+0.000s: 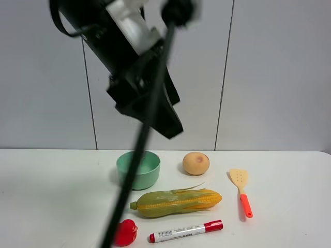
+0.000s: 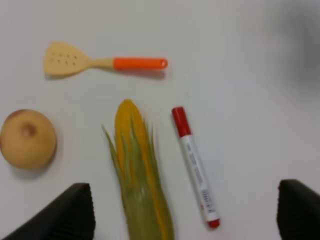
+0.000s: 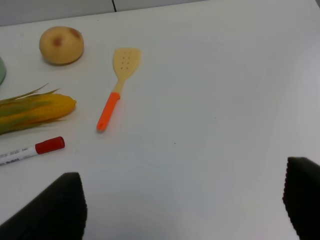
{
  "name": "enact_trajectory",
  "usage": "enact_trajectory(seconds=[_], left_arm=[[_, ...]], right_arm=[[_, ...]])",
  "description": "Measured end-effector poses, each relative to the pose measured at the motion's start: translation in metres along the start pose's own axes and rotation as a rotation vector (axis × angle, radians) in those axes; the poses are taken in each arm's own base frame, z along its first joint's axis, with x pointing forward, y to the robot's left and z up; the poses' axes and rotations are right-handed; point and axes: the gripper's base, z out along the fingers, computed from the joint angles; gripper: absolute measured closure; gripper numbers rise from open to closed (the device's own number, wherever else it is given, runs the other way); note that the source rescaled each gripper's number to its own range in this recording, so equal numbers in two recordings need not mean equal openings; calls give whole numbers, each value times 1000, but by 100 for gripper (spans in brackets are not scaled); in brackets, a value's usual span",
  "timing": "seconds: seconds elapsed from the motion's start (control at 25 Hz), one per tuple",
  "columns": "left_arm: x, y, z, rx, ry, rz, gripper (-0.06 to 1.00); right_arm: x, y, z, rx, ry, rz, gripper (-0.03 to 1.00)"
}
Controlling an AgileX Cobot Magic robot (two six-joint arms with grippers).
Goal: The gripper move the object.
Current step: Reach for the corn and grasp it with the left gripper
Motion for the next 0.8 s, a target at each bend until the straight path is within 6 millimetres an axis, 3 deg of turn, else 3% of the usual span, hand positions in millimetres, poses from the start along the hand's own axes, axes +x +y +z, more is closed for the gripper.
enact_trajectory(seconds=[0.2,0.48,0.64,0.8], left_arm=[[-1,6,36,-89,149,82,32],[25,27,74,-199,404,45,32],[27,23,90,-143,396,28,32],[18,15,103,-61,331,42,32]], right_arm=[[0,0,0,0,0,0,-3],[0,0,0,0,0,0,-3],[0,0,0,0,0,0,-3],[0,0,0,0,0,0,-3]])
